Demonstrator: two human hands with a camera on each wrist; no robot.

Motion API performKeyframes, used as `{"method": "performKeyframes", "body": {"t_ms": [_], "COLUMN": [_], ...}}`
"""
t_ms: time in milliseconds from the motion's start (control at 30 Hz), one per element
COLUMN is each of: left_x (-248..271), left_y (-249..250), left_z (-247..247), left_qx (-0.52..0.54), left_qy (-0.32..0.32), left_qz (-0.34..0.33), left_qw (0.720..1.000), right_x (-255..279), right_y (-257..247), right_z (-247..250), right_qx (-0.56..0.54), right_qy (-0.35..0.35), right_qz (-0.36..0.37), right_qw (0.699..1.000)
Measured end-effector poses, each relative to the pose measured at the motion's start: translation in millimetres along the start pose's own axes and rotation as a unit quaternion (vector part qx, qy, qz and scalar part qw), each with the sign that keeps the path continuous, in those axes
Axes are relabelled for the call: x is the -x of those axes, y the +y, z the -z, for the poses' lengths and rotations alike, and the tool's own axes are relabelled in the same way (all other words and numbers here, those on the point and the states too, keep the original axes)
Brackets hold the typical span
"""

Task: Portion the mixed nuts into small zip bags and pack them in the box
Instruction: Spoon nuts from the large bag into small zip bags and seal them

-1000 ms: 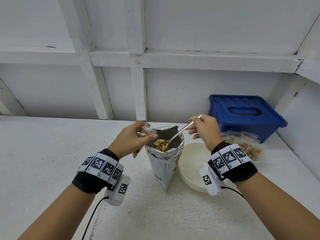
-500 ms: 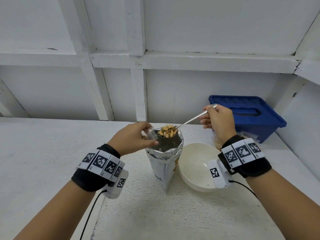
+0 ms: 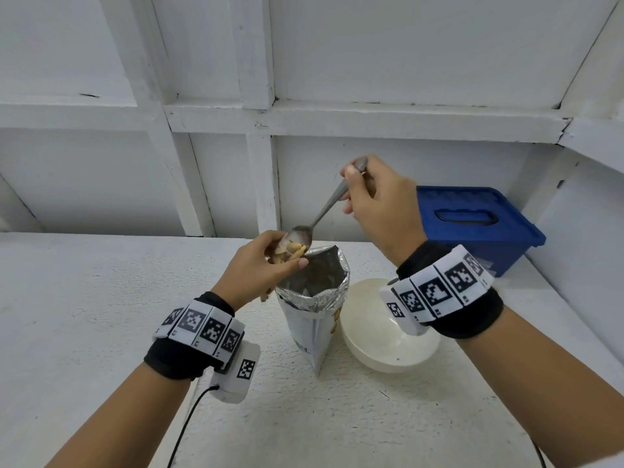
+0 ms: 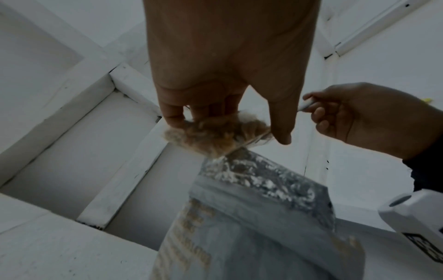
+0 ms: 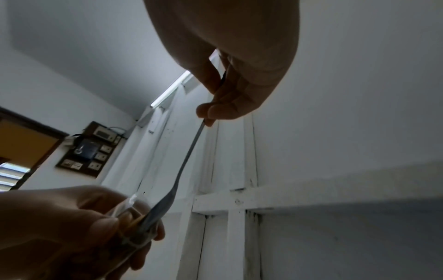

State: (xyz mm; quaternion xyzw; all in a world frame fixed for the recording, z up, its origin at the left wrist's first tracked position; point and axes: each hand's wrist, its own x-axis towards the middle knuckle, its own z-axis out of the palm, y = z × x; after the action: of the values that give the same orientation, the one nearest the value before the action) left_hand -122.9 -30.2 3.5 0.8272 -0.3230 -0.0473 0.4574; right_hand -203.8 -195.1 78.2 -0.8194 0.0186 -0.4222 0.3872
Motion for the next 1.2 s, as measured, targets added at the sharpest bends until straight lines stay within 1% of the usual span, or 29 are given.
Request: {"method": "performKeyframes", "body": {"t_ms": [67, 100, 200, 300, 367, 433, 533, 600, 633, 667, 700, 767, 833, 900, 967, 1000, 1100, 1167, 1200], "left_x": [-0.3, 0.1, 2.7, 4.3, 4.6, 4.0, 1.6, -0.3, -1.2, -1.9, -2.5, -4.5, -5.5, -5.7, -4.8, -3.8, 0.4, 3.0, 4.1], "left_y": [-5.4, -7.7, -11.7, -14.6, -15.6, -15.0, -11.4, -7.5, -5.5, -3.1, -1.0, 2.5, 7.8, 14.3, 20.8, 23.4, 28.6, 29.0, 29.2], "left_z": [0.1, 0.7, 3.5, 6.1, 8.1, 9.6, 11.0, 10.7, 10.2, 9.7, 9.1, 6.8, 4.0, -0.3, -6.5, -9.1, -12.3, -8.8, -6.3], "left_qx": [0.02, 0.029, 0.046, 0.051, 0.055, 0.055, 0.051, 0.063, 0.069, 0.073, 0.078, 0.093, 0.106, 0.127, 0.147, 0.151, 0.203, 0.249, 0.255], "left_qy": [0.012, 0.014, 0.016, 0.034, 0.047, 0.061, 0.088, 0.106, 0.116, 0.127, 0.137, 0.152, 0.166, 0.179, 0.182, 0.177, 0.128, 0.089, 0.079], "left_qz": [0.005, 0.007, 0.012, 0.014, 0.009, 0.0, -0.012, -0.02, -0.024, -0.027, -0.029, -0.035, -0.043, -0.051, -0.051, -0.047, -0.039, -0.034, -0.035], "left_qw": [1.0, 0.999, 0.999, 0.998, 0.997, 0.997, 0.995, 0.992, 0.991, 0.989, 0.987, 0.983, 0.979, 0.974, 0.971, 0.971, 0.97, 0.964, 0.963], "right_x": [-1.2, -2.0, -3.2, 4.7, 16.0, 30.9, 52.7, 60.5, 61.7, 62.0, 61.8, 60.0, 59.1, 59.6, 61.1, 62.4, 63.0, 60.4, 59.4], "right_y": [-3.8, -4.2, 2.6, 15.5, 25.5, 35.6, 48.2, 53.0, 54.6, 56.0, 55.9, 51.1, 42.6, 31.9, 24.0, 21.8, 19.3, 20.4, 20.7], "right_z": [2.0, 4.2, 13.4, 19.6, 18.4, 12.6, -0.3, -7.1, -9.1, -11.2, -13.3, -17.1, -21.2, -27.0, -33.7, -37.0, -38.3, -32.7, -29.2], "right_qx": [0.013, 0.008, -0.022, -0.009, 0.023, 0.055, 0.08, 0.094, 0.11, 0.136, 0.17, 0.231, 0.25, 0.225, 0.188, 0.167, 0.084, 0.027, 0.007], "right_qy": [0.024, 0.034, 0.066, 0.077, 0.041, -0.028, -0.127, -0.18, -0.199, -0.205, -0.196, -0.156, -0.129, -0.157, -0.201, -0.204, -0.192, -0.199, -0.206], "right_qz": [0.049, 0.055, 0.029, 0.0, -0.029, -0.07, -0.125, -0.147, -0.142, -0.122, -0.087, 0.0, 0.06, 0.062, 0.029, 0.014, -0.052, -0.094, -0.107], "right_qw": [0.998, 0.998, 0.997, 0.997, 0.998, 0.996, 0.981, 0.968, 0.963, 0.961, 0.962, 0.96, 0.958, 0.96, 0.961, 0.964, 0.976, 0.975, 0.973]}}
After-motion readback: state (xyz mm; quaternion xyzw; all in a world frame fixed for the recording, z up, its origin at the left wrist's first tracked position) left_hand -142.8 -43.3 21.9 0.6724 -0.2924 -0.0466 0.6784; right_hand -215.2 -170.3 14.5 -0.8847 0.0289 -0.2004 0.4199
